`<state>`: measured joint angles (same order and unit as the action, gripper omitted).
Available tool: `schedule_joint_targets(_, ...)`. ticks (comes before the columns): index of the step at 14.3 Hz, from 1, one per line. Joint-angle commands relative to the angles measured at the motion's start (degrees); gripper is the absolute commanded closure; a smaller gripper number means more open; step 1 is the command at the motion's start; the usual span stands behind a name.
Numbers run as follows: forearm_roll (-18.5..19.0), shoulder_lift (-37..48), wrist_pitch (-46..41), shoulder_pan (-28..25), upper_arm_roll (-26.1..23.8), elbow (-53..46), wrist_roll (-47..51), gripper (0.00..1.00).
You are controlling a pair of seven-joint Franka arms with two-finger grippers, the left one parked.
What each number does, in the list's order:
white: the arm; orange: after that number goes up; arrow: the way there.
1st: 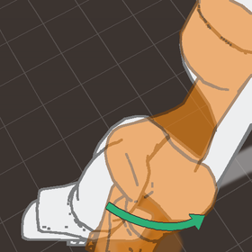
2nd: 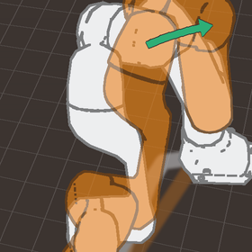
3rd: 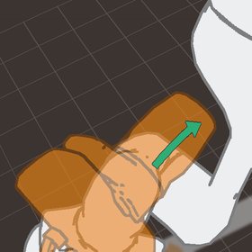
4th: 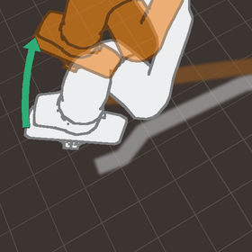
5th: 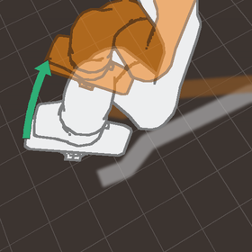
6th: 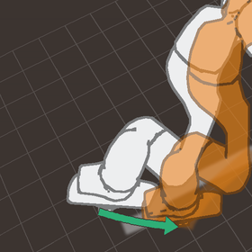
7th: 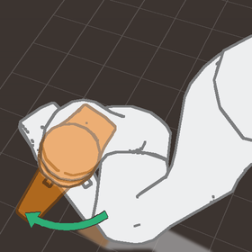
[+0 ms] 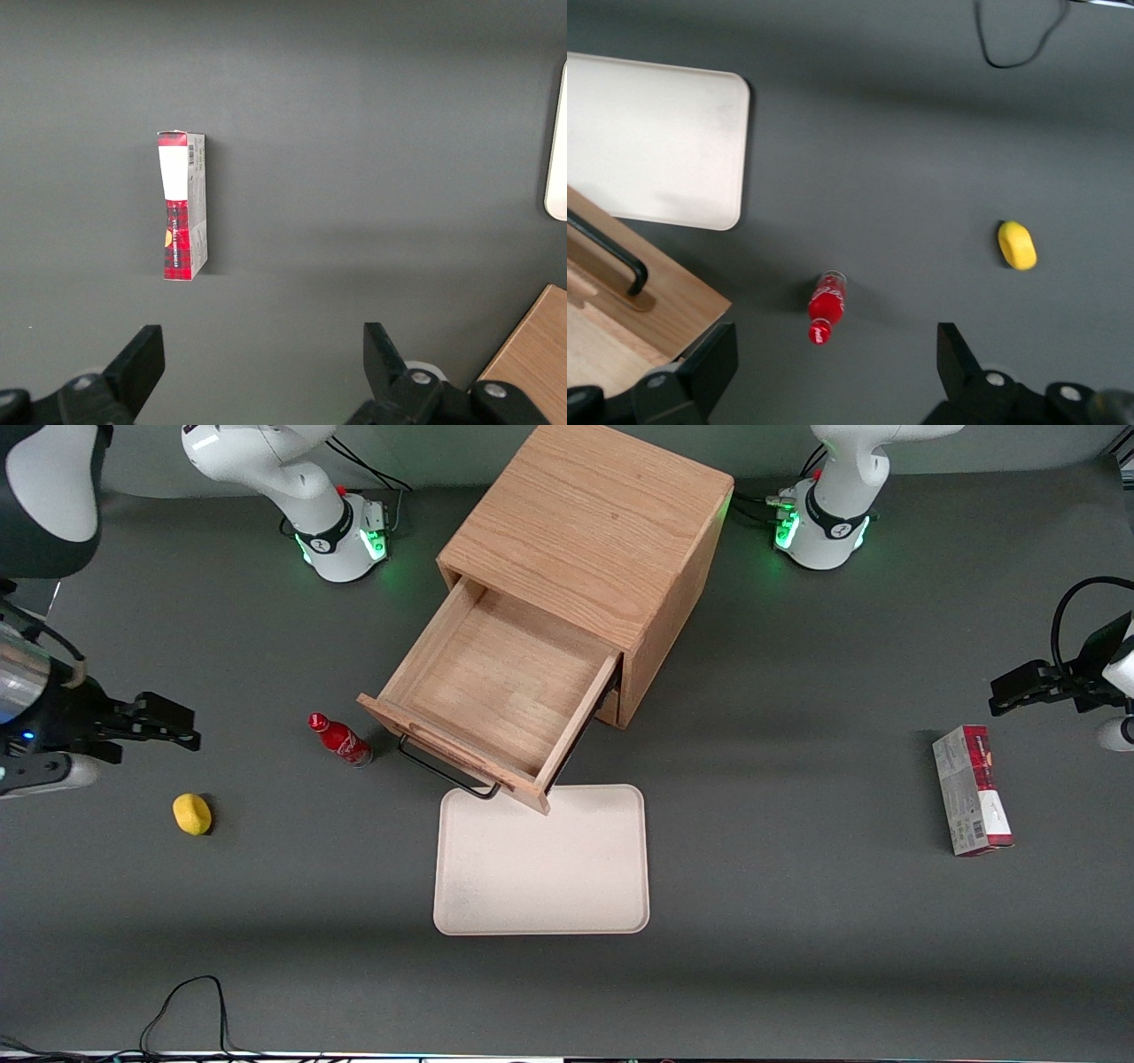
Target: Open upper drawer
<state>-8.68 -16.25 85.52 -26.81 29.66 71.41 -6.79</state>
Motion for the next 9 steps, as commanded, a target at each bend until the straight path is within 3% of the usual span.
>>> schedule_joint_targets(1,2.96,4.02,1.66,8.83,-9.4,3.72,2.04,0.0)
schedule_joint_targets(3,5.51,9.8,7.7,14.48,-16.19,12.04,3.89,0.0)
schedule_joint_targets(5,5.7,13.69,10.98,17.74,-19.28,18.13,4.24,0.0)
schedule_joint_targets(8,5.96,13.79,10.98,22.31,-23.41,18.68,4.33,0.0)
schedule_joint_targets(9,7.7,13.79,11.07,23.37,-25.16,18.5,4.42,0.0)
